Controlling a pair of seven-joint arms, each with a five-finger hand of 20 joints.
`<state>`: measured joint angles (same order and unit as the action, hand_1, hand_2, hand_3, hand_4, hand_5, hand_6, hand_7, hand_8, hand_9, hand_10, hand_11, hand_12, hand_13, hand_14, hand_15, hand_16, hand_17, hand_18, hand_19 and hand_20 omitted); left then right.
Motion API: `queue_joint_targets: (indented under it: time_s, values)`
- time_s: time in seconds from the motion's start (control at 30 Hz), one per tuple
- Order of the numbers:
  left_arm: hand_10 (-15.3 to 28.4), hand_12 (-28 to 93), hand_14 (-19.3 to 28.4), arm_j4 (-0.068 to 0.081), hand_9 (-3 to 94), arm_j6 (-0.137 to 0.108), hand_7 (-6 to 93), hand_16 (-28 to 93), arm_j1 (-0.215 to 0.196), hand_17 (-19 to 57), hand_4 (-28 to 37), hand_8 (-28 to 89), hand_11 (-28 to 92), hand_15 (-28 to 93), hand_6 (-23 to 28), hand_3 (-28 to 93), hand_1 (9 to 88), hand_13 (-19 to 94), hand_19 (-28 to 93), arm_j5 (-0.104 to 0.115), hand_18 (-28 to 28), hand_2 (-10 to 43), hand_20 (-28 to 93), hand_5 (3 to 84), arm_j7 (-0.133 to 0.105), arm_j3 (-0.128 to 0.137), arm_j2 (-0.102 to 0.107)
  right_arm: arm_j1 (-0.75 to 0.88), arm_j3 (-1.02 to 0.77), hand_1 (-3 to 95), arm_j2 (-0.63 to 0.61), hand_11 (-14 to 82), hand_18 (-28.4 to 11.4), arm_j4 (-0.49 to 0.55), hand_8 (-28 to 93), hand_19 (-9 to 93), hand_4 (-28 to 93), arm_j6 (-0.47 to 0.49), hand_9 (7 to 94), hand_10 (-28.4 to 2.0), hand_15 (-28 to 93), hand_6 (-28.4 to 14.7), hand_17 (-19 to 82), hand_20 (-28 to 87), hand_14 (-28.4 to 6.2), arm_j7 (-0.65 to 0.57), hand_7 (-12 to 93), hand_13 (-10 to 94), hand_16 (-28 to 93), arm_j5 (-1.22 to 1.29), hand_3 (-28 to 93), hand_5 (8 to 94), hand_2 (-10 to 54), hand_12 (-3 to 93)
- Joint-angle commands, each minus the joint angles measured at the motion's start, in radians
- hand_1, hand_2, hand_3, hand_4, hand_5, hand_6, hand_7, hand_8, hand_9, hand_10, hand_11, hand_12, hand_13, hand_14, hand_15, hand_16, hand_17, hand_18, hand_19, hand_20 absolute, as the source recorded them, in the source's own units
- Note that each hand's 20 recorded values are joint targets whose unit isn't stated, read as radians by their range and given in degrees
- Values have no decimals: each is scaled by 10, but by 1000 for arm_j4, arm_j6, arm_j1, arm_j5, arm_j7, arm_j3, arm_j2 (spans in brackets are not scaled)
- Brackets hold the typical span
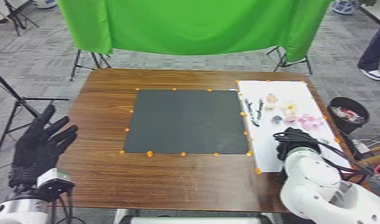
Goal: Arrange flowers
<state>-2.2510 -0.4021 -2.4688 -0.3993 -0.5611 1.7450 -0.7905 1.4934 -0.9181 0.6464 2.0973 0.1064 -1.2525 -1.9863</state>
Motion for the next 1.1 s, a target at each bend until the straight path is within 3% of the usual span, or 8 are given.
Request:
queue_joint_targets:
  time_s: [0.03,0.23,0.27,0.37,0.53,0.63,0.77,1.1]
  values:
    - [173,114,255,-2,279,-22,84,-105,-32,-91,-221,-78,230,516,57,628,289,185,477,68,264,62,48,312,-69,-8,71,60,54,581,-11,420,-55,-23,242,932,-225,-49,846,-148,635,-68,691,198,-78,35,282,854,175,20,705,768,-38,246]
    - [173,114,255,-5,280,-31,85,-104,-47,-91,-221,-78,231,516,57,628,289,185,478,88,263,62,48,312,-101,-7,88,54,28,568,-26,447,-58,-3,245,932,-207,-62,848,-151,651,-69,693,259,-77,40,298,859,176,5,723,773,-39,235]
    - [173,114,255,-4,280,-25,85,-105,-39,-91,-221,-78,231,516,57,628,289,185,478,69,263,62,48,312,-73,-4,70,68,11,565,-30,451,-60,7,246,932,-203,-69,850,-152,655,-70,692,271,-78,38,298,860,177,5,726,775,-40,229]
    - [173,114,255,-6,279,-33,84,-104,-50,-91,-221,-78,231,516,57,627,289,185,478,86,263,63,48,312,-103,-9,86,51,1,562,-43,456,-63,20,248,932,-198,-87,851,-154,659,-72,693,288,-80,38,298,862,178,-5,732,779,-42,226]
    - [173,114,255,-6,279,-30,85,-104,-58,-91,-222,-78,230,516,57,629,288,185,479,75,263,62,48,312,-95,2,72,33,-32,558,-55,458,-68,49,251,932,-193,-97,856,-154,664,-72,695,319,-82,53,296,864,178,-6,742,784,-48,225]
    - [174,115,255,-8,279,-40,84,-104,-71,-91,-222,-78,230,516,57,630,288,185,478,103,263,62,47,312,-127,1,103,9,-35,558,-66,459,-69,62,253,932,-190,-111,859,-155,666,-71,697,324,-82,51,295,866,178,-10,745,787,-52,225]
    - [173,115,254,-9,279,-43,84,-104,-73,-91,-222,-78,230,516,57,629,289,185,479,108,263,63,47,312,-134,4,110,-26,-45,557,-71,459,-68,67,255,932,-188,-115,862,-155,668,-72,700,332,-81,52,293,869,178,-9,747,790,-54,224]
    - [173,114,254,-25,279,-55,85,-105,-121,-91,-222,-78,231,515,56,627,290,185,479,111,263,63,47,312,-144,40,96,-153,-3,554,-39,458,-67,120,262,932,-181,-88,872,-153,665,-72,707,342,-79,91,287,878,179,5,755,799,-63,222]
